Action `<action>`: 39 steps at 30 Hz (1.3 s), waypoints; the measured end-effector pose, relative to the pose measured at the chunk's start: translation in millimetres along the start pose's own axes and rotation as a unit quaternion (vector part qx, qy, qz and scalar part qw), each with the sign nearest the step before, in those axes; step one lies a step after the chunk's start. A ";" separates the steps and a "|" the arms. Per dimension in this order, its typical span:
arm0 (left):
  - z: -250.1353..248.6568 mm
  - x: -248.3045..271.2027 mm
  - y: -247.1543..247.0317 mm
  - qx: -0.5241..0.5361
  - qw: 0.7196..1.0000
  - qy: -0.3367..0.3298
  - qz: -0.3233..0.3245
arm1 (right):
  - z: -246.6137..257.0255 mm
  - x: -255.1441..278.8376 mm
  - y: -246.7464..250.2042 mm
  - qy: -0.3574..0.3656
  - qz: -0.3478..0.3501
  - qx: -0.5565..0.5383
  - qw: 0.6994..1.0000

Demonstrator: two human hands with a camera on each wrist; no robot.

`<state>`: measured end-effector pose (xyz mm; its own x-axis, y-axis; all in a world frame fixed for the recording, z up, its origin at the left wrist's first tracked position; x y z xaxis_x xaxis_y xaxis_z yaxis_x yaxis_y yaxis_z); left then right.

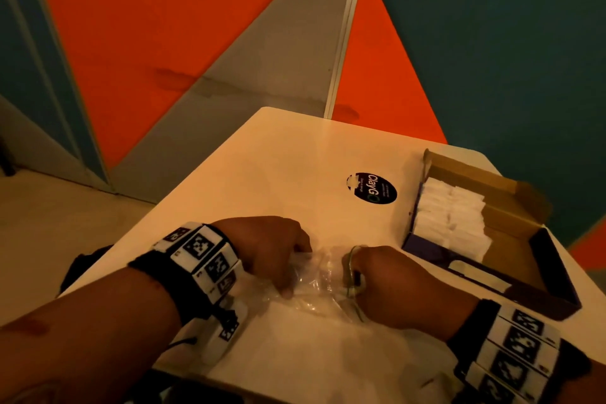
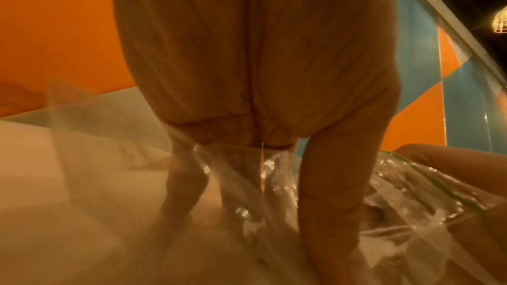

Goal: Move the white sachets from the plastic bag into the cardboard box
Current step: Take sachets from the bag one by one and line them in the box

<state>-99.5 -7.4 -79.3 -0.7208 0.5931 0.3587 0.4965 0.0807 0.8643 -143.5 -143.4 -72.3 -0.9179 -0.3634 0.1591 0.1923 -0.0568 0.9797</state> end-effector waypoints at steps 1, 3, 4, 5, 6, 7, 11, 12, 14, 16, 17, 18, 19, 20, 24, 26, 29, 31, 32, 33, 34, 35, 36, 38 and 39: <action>0.6 0.4 0.1 0.000 1.000 -0.002 0.001 | -0.6 -0.4 0.6 -0.004 -0.003 0.000 1.000; 1.4 -0.1 -0.2 0.001 1.000 -0.001 0.001 | -3.1 -0.2 0.9 -0.007 -0.014 0.001 1.000; 1.7 -0.3 -0.5 0.000 1.000 -0.001 0.001 | -3.9 0.8 1.4 -0.008 -0.022 -0.003 1.000; 2.0 -0.7 -0.8 0.001 1.000 -0.002 0.001 | -4.5 1.6 1.9 -0.010 -0.030 -0.007 0.999; 2.6 -1.2 -1.3 0.004 1.000 -0.002 0.001 | -4.9 2.4 1.4 -0.008 -0.035 -0.009 0.999; 3.4 -1.4 -1.8 0.009 1.000 -0.001 0.002 | -5.1 3.3 0.6 -0.004 -0.039 -0.013 0.999; 5.3 -2.2 -2.3 0.023 1.000 0.002 0.002 | -3.8 8.5 1.4 0.030 -0.046 -0.072 0.996; 5.3 -2.3 -2.4 0.025 1.000 0.001 0.002 | -3.6 10.4 1.3 0.034 -0.041 -0.082 0.995; 5.4 -2.1 -1.7 0.027 1.000 0.002 0.000 | -4.4 14.8 3.7 0.024 -0.040 -0.082 0.996; 4.7 -2.4 -1.3 0.019 1.000 0.002 -0.004 | -9.2 20.2 8.9 0.000 -0.062 -0.094 0.994; 4.4 -2.2 -1.2 0.015 1.000 0.000 -0.007 | -12.0 23.0 11.7 -0.011 -0.076 -0.106 0.991; 4.5 -2.4 -1.2 0.014 1.000 -0.001 -0.009 | -15.5 25.5 13.6 -0.024 -0.087 -0.122 0.988; 5.2 -2.5 -1.2 0.014 1.000 0.001 -0.010 | -17.9 28.7 15.9 -0.034 -0.094 -0.142 0.985; 6.1 -2.2 -1.1 0.017 1.000 0.004 -0.011 | -21.4 31.8 16.7 -0.049 -0.094 -0.165 0.981; 5.5 -2.1 -0.6 0.020 1.000 0.002 -0.013 | -36.1 42.1 21.0 -0.085 -0.102 -0.262 0.956; 4.7 -1.5 -1.0 0.011 1.000 0.003 -0.010 | -41.9 46.9 22.4 -0.094 -0.114 -0.330 0.933; 9.9 -0.3 -2.8 0.009 1.000 0.009 -0.011 | -47.5 50.2 22.5 -0.100 -0.129 -0.410 0.898; 1.2 -4.0 -1.5 0.000 1.000 0.003 -0.014 | -61.8 62.5 24.8 -0.118 -0.160 -0.462 0.865; 5.4 -2.5 -3.6 0.005 1.000 0.004 -0.016 | -63.2 60.3 21.7 -0.121 -0.160 -0.483 0.852; 8.6 -1.7 -5.0 0.013 1.000 0.005 -0.016 | -63.9 56.9 18.7 -0.121 -0.158 -0.504 0.841; 9.1 -1.2 -6.0 0.018 1.000 0.004 -0.016 | -64.6 54.7 15.4 -0.125 -0.156 -0.523 0.828; 9.1 -2.3 -7.1 0.015 1.000 0.002 -0.016 | -65.6 54.8 13.0 -0.127 -0.153 -0.544 0.815; 7.0 -3.5 -7.8 0.009 1.000 0.001 -0.013 | -66.7 55.7 10.8 -0.127 -0.149 -0.561 0.804; 5.0 -3.7 -9.7 0.005 1.000 0.004 -0.004 | -66.9 54.2 4.5 -0.123 -0.139 -0.585 0.790; 4.6 -3.4 -9.8 0.009 1.000 0.004 -0.001 | -66.8 53.5 1.8 -0.120 -0.133 -0.588 0.789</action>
<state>-99.6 -6.5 -90.6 -0.7260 0.5862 0.3596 0.5030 0.0962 0.8589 -169.1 -225.1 -70.1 -0.9922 -0.0155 0.1240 0.0421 -0.9758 0.2144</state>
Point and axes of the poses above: each hand's wrist, its own x-axis away from the middle knuckle, its own y-axis out of the back of the hand, z = x × y, the point moved 8 cm from there along -x, towards the middle knuckle, and after that the axes turned 5 degrees about x, right-handed, at the moved point
